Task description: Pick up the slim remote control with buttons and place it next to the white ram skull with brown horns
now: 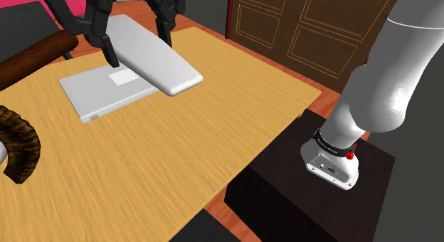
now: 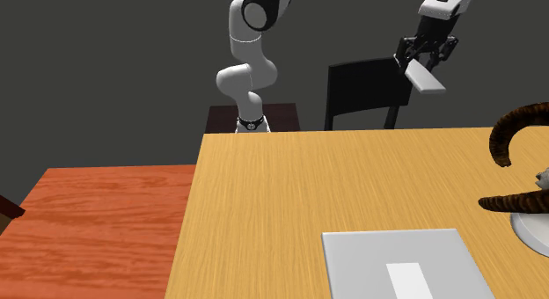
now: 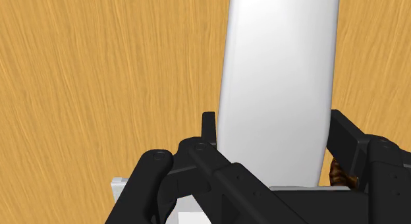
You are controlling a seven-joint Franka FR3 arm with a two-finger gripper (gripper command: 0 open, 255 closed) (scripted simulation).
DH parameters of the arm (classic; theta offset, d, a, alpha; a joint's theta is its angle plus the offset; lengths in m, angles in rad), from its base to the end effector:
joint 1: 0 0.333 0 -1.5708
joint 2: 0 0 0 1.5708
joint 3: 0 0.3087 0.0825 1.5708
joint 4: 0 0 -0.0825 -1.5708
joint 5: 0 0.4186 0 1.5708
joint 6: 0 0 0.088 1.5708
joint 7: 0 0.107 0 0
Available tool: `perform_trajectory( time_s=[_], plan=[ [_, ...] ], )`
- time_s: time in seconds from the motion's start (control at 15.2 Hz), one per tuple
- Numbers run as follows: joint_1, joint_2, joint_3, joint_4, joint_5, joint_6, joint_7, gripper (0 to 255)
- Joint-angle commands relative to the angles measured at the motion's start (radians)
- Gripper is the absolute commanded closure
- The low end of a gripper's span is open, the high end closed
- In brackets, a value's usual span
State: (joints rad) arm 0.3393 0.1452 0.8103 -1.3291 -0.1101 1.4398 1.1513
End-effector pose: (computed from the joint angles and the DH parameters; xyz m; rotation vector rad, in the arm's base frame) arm 0.2938 0.5309 0.6639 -3.1344 0.0352 -0.0119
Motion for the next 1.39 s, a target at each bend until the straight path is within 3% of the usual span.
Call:
perform_trajectory(
  time_s=[0.0, 0.2, 0.33, 0.4, 0.79, 1.32],
  plan=[
    [0.084, 0.107, 0.026, 0.109, -0.084, -0.035, 0.085, 255],
    [0.243, 0.262, 0.024, 0.302, -0.203, -0.110, 0.170, 255],
    [0.386, 0.380, -0.001, 0.489, -0.289, -0.185, 0.204, 255],
    [0.423, 0.408, -0.013, 0.538, -0.307, -0.204, 0.206, 255],
    [0.304, 0.322, 0.014, 0.297, -0.240, -0.056, 0.216, 255],
    [0.221, 0.262, 0.028, 0.091, -0.195, 0.091, 0.216, 255]
  ],
)
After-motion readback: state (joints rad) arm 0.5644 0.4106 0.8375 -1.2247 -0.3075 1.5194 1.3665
